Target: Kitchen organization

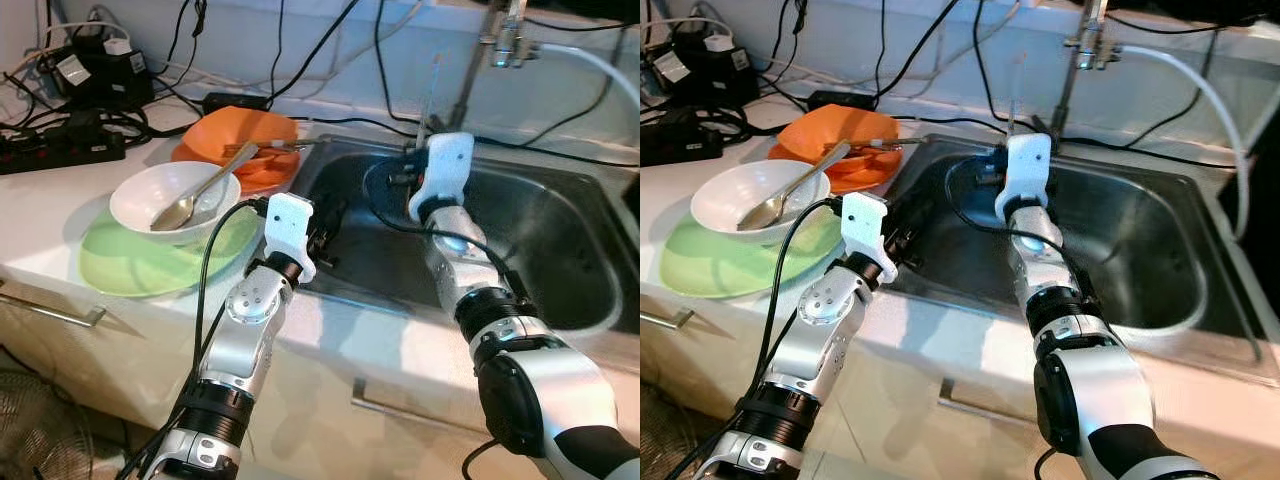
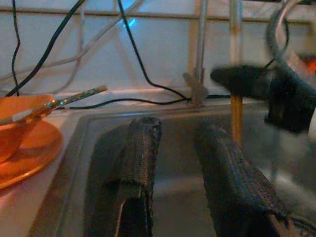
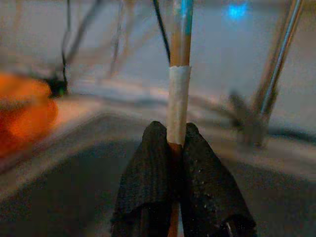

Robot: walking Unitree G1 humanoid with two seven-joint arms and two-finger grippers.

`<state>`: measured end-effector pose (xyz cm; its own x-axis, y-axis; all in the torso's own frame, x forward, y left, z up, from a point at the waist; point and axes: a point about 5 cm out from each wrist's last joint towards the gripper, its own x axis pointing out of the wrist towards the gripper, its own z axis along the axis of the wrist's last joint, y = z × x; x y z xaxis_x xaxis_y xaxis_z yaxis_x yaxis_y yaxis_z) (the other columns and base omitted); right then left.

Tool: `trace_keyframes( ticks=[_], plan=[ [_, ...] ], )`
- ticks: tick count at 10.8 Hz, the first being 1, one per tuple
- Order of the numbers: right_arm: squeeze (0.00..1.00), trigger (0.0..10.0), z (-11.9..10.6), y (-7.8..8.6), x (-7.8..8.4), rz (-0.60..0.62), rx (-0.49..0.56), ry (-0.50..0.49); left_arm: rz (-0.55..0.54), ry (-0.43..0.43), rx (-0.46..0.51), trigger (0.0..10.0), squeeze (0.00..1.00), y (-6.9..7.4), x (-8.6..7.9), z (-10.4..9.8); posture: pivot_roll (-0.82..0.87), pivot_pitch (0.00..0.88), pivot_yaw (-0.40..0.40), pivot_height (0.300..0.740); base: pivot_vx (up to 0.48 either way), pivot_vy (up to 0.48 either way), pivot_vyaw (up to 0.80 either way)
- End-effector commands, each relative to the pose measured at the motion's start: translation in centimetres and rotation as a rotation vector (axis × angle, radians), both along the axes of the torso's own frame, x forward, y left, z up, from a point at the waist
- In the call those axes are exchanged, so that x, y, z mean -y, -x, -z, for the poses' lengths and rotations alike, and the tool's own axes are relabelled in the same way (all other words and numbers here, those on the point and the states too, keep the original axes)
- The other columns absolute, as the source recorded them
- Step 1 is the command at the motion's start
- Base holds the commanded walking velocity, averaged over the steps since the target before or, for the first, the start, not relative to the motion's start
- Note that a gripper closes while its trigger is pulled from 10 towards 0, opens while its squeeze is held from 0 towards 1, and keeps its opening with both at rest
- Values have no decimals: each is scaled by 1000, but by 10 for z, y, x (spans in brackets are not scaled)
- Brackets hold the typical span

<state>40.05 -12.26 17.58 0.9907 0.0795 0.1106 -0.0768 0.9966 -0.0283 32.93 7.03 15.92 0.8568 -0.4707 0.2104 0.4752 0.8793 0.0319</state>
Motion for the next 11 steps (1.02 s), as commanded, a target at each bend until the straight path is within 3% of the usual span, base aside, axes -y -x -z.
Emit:
trace_keyframes(
  ticks=[1,8,11],
  plan=[
    [0,10000,6,0,4,17,-46,14,8,-12,-11,10000,0,0,2,1,208,19,-19,740,0,0,0],
    [0,10000,14,0,2,14,-111,43,-1,-14,-27,10000,0,3,0,6,209,26,-28,740,0,0,0],
    [0,10000,22,4,3,17,-122,30,-13,-13,-37,10000,0,-2,-2,10,214,0,-52,740,0,0,0]
  ],
)
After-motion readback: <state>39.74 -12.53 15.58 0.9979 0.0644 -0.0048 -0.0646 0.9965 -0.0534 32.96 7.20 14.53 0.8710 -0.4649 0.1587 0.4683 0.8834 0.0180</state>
